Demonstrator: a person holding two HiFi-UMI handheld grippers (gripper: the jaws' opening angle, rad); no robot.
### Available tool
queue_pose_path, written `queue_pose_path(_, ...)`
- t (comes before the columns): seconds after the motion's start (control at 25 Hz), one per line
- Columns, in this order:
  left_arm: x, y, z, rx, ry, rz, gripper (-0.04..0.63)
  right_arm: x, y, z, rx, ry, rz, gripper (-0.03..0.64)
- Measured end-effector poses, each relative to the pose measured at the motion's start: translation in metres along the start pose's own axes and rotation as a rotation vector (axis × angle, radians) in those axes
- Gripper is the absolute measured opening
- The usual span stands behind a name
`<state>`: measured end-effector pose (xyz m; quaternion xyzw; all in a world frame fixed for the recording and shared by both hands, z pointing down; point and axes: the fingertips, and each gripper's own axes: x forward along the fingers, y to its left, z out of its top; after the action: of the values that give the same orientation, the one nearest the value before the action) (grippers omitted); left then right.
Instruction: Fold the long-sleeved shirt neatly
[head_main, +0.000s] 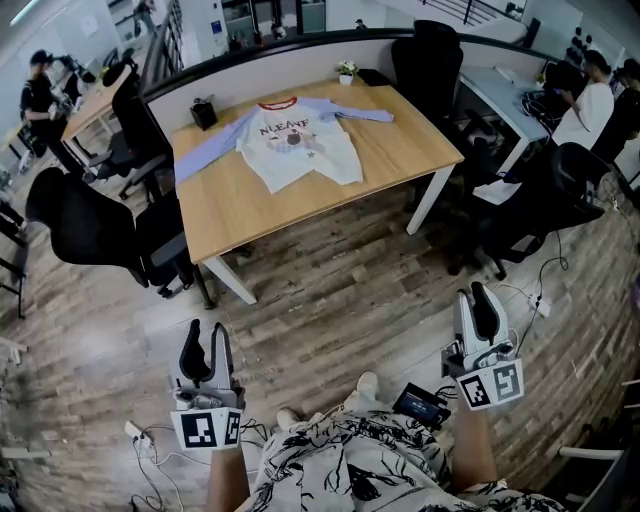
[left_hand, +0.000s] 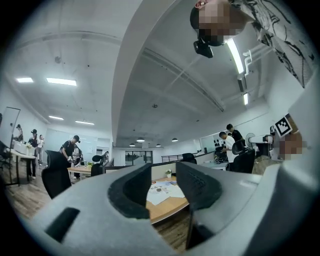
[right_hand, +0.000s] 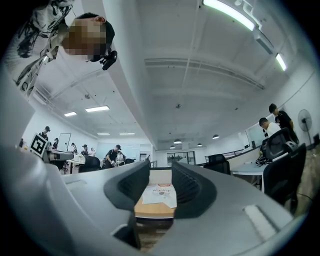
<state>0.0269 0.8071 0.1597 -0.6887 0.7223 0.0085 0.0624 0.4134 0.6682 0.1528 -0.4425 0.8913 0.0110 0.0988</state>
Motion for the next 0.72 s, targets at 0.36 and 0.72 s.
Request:
queue_pose_path(0.36, 0.013, 0.003, -0.004, 0.014, 0.017, 0.032, 0.446, 0.008, -0.02, -0.011, -0.008, 0.032, -0.032, 0.351)
queue_pose_path(0.72, 0.055, -0.043, -0.019, 0.031, 0.08, 0.074, 0.451, 0.029, -0.086, -0.028, 0.028, 0.057, 0.012, 0.35)
